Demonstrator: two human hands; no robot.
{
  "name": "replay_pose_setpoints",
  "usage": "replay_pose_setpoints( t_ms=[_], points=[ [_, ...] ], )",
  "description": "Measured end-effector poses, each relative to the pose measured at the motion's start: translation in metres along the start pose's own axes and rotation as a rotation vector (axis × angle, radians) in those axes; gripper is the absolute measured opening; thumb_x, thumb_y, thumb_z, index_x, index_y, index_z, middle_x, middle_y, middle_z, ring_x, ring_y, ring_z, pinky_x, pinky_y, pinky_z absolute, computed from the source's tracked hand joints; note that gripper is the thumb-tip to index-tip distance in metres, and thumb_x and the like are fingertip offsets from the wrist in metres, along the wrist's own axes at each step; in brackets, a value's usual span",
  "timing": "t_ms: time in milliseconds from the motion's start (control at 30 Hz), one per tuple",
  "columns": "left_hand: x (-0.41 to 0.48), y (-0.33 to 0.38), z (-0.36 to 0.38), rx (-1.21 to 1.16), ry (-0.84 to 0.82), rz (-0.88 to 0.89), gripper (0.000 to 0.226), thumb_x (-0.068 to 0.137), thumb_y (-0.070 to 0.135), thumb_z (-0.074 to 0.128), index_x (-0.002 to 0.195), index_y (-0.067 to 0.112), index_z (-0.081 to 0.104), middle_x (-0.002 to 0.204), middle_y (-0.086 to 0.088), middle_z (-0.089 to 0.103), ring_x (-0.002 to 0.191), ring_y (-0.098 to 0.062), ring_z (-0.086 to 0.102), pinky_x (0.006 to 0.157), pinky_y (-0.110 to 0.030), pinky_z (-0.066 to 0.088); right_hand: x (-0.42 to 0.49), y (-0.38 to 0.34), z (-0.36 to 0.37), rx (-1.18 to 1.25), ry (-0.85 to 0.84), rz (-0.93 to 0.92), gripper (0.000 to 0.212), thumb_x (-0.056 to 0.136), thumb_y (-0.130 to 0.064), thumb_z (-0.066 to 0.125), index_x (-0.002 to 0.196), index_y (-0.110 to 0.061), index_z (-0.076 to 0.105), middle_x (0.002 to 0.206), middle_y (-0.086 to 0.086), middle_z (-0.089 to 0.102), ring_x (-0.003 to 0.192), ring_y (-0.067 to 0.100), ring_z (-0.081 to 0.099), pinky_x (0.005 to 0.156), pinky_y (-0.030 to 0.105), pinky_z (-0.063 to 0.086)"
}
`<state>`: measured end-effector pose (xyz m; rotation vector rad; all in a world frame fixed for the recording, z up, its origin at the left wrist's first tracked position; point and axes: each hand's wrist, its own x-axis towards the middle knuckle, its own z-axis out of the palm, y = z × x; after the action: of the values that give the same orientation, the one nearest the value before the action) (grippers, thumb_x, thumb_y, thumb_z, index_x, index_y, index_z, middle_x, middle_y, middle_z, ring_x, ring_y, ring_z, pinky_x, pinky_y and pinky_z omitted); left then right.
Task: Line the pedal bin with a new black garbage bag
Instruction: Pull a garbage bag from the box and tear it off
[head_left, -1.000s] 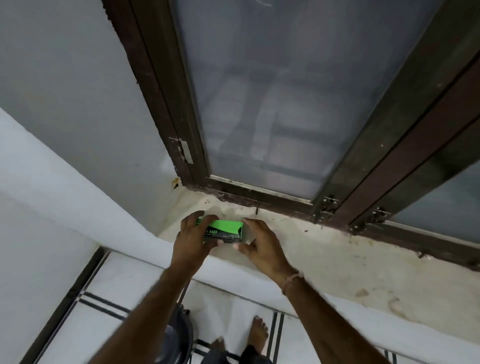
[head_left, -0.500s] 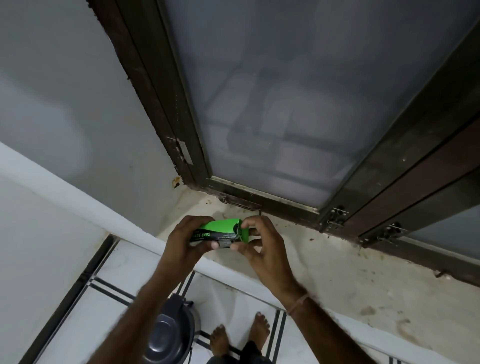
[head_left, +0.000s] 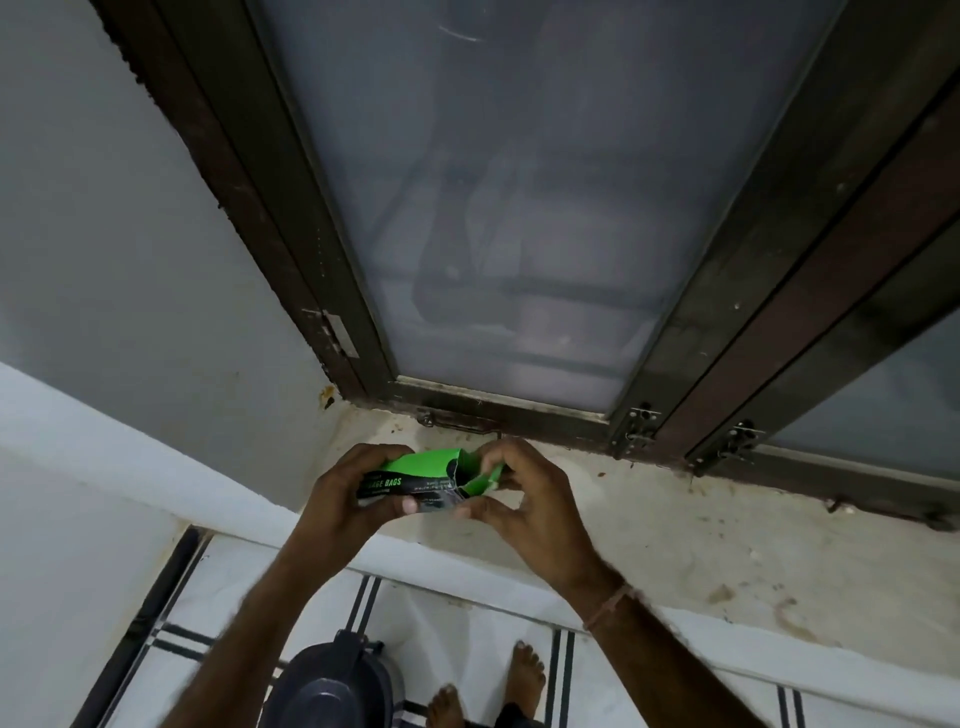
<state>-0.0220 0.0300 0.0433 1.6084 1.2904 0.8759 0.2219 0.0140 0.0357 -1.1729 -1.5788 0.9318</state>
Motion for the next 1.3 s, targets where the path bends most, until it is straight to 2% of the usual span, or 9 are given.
replay_pose_setpoints(
  t_ms=[200,300,433,533,667,767,900,1033,1300],
  points=[
    [0.003,0.002,-0.011,0.011,0.071,0.056,0.055,0.066,0.052,0.08,0.115,0.032,0.069,0.115,0.014,0.064,0.106,-0.003,0.064,0.088,-0.013,0.05,-0.008,-0.012,0.015,-0.21,0.218,0.006,0.022,0.081,-0.047,0.08,0.085,-0.029,0.067,0.118,-0.013,0.062,0.111,0.013,0.054,0.089,0.029,0.048],
    [0.0,0.004,-0.017,0.025,0.077,0.071,0.058,0.066,0.054,0.08,0.116,0.029,0.068,0.114,0.016,0.064,0.105,0.001,0.064,0.087,-0.011,0.048,-0.012,-0.023,0.024,-0.29,0.276,-0.011,0.023,0.081,-0.035,0.086,0.087,-0.024,0.067,0.115,-0.013,0.06,0.108,0.012,0.051,0.089,0.017,0.041],
    [-0.008,0.008,-0.021,0.002,0.105,0.067,0.047,0.068,0.042,0.085,0.108,0.055,0.065,0.113,0.025,0.063,0.102,0.007,0.063,0.083,-0.006,0.048,-0.026,-0.04,0.035,-0.459,0.316,-0.132,0.018,0.093,-0.037,0.074,0.105,-0.024,0.076,0.123,0.0,0.056,0.113,0.019,0.05,0.093,0.026,0.045],
    [-0.014,0.005,-0.02,-0.051,0.118,0.038,0.047,0.074,0.031,0.086,0.116,0.04,0.068,0.112,0.023,0.066,0.104,0.003,0.065,0.086,-0.014,0.053,-0.032,-0.052,0.041,-0.453,0.348,-0.164,0.028,0.099,-0.037,0.062,0.108,-0.019,0.081,0.126,0.001,0.059,0.116,0.017,0.051,0.094,0.024,0.045],
    [-0.022,0.005,-0.026,-0.05,0.102,0.038,0.049,0.077,0.016,0.087,0.122,0.018,0.069,0.112,0.013,0.068,0.102,0.004,0.065,0.084,-0.012,0.052,-0.029,-0.065,0.047,-0.154,0.322,-0.113,0.007,0.092,-0.018,0.078,0.093,-0.011,0.079,0.103,-0.002,0.07,0.097,0.011,0.065,0.082,0.024,0.053],
    [-0.026,0.009,-0.031,-0.015,0.049,0.094,0.051,0.073,0.026,0.09,0.119,0.022,0.069,0.113,0.01,0.068,0.106,0.001,0.064,0.085,-0.008,0.048,-0.032,-0.069,0.054,-0.02,0.284,0.028,0.017,0.085,-0.018,0.085,0.091,-0.013,0.07,0.088,-0.004,0.07,0.079,0.011,0.063,0.072,0.02,0.05],
    [-0.028,0.01,-0.048,-0.014,-0.039,0.131,0.054,0.067,0.044,0.085,0.116,0.031,0.068,0.117,0.014,0.065,0.11,-0.005,0.064,0.09,-0.014,0.049,-0.038,-0.068,0.055,0.095,0.217,0.085,0.02,0.093,-0.008,0.074,0.111,-0.015,0.079,0.097,-0.005,0.076,0.086,0.01,0.071,0.075,0.02,0.054],
    [-0.029,0.009,-0.057,0.009,-0.112,0.18,0.055,0.069,0.051,0.08,0.117,0.026,0.069,0.118,0.014,0.065,0.112,-0.009,0.064,0.093,-0.021,0.051,-0.037,-0.062,0.05,-0.173,0.152,-0.028,0.024,0.091,-0.007,0.072,0.114,-0.011,0.079,0.096,-0.002,0.068,0.086,0.013,0.068,0.075,0.022,0.054],
    [-0.005,0.049,-0.073,0.339,-0.22,0.443,0.05,0.08,0.054,0.072,0.124,0.03,0.069,0.119,0.013,0.064,0.113,-0.015,0.061,0.09,-0.035,0.053,-0.036,-0.055,0.049,-0.294,0.245,-0.056,0.007,0.086,-0.004,0.071,0.081,-0.01,0.071,0.087,-0.01,0.057,0.074,0.007,0.055,0.067,0.02,0.045]
  ],
)
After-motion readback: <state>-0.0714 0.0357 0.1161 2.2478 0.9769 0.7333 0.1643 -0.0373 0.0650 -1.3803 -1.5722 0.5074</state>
